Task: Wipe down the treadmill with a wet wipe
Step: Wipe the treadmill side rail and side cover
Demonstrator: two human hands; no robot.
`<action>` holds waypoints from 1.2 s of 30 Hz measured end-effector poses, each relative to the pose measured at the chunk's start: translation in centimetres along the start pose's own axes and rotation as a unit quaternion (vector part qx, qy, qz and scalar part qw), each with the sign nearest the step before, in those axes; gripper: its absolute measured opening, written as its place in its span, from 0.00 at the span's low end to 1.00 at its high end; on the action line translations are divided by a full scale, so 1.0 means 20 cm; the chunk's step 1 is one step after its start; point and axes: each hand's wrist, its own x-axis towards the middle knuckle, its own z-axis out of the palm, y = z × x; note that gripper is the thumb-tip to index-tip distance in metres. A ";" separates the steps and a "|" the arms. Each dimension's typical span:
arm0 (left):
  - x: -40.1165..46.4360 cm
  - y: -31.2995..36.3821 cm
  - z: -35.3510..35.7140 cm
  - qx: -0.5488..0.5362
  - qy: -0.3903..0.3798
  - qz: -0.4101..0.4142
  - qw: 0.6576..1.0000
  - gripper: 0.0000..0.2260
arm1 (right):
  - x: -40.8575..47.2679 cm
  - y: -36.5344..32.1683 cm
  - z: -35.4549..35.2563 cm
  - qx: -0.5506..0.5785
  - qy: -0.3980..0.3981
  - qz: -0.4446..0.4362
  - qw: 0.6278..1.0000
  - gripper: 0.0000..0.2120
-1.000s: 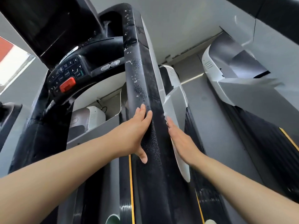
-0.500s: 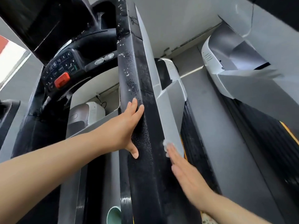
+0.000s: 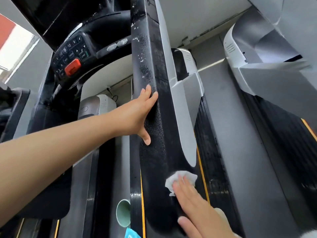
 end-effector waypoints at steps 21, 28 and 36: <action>-0.01 0.00 0.01 -0.038 0.019 0.010 0.999 0.63 | 0.28 -0.04 -0.27 -0.005 -0.034 0.026 0.999 0.30; 0.00 -0.01 0.02 -0.041 0.032 0.016 0.999 0.63 | 0.59 0.03 -0.37 -0.003 0.006 0.076 0.997 0.29; -0.10 -0.03 0.09 -0.097 0.108 0.047 0.988 0.55 | -0.02 -0.13 -0.19 0.079 -0.088 0.080 0.990 0.25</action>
